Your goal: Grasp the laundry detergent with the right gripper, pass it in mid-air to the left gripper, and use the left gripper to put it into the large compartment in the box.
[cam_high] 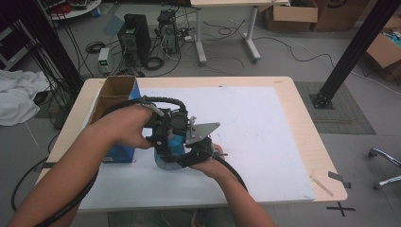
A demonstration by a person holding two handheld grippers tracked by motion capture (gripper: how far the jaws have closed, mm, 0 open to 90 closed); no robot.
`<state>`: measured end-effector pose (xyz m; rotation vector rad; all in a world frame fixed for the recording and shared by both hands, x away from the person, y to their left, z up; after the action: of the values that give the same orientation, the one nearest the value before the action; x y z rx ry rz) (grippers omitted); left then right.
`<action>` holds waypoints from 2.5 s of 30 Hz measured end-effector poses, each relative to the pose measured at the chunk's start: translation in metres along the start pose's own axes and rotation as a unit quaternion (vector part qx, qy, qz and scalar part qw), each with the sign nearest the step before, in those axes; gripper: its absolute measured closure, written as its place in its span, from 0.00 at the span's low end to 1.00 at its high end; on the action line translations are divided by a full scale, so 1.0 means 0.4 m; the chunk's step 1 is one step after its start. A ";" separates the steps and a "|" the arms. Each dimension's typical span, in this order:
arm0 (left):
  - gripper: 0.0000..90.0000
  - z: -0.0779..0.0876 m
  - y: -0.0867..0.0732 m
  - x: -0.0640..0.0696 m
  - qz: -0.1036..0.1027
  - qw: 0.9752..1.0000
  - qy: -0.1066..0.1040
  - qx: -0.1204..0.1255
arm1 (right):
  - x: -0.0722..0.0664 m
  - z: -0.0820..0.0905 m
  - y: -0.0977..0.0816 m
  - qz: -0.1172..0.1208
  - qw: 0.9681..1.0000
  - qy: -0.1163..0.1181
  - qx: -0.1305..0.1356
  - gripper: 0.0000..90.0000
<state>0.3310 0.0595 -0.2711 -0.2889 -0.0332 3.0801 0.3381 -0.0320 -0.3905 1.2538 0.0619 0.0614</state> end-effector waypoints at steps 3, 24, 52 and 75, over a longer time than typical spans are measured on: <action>0.43 0.001 0.003 0.000 0.001 1.000 -0.002 -0.005 | -0.001 0.000 0.002 -0.001 1.000 0.001 0.001 0.51; 0.44 0.013 0.002 -0.016 0.021 1.000 -0.002 -0.020 | 0.010 0.036 0.012 -0.030 0.999 -0.038 0.014 0.26; 0.44 0.040 -0.007 -0.046 0.044 0.999 -0.015 -0.012 | -0.009 0.098 0.008 -0.043 0.996 -0.060 -0.043 0.00; 0.43 0.177 -0.101 -0.158 0.266 0.964 -0.016 -0.008 | 0.044 0.307 0.077 -0.072 0.968 -0.050 -0.236 0.00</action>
<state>0.3819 0.0954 -0.1888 -0.2878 0.0222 3.6199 0.3650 -0.1373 -0.3231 0.7713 0.0471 -0.1079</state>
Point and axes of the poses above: each handheld gripper's, and its own axes: z roughly backward along the jaws, y roughly out of its top, x roughly to its right, the point moved 2 cm from there along -z, roughly forward along the jaws, and after that the axes turned 6 degrees about y, right-handed, at the moved point
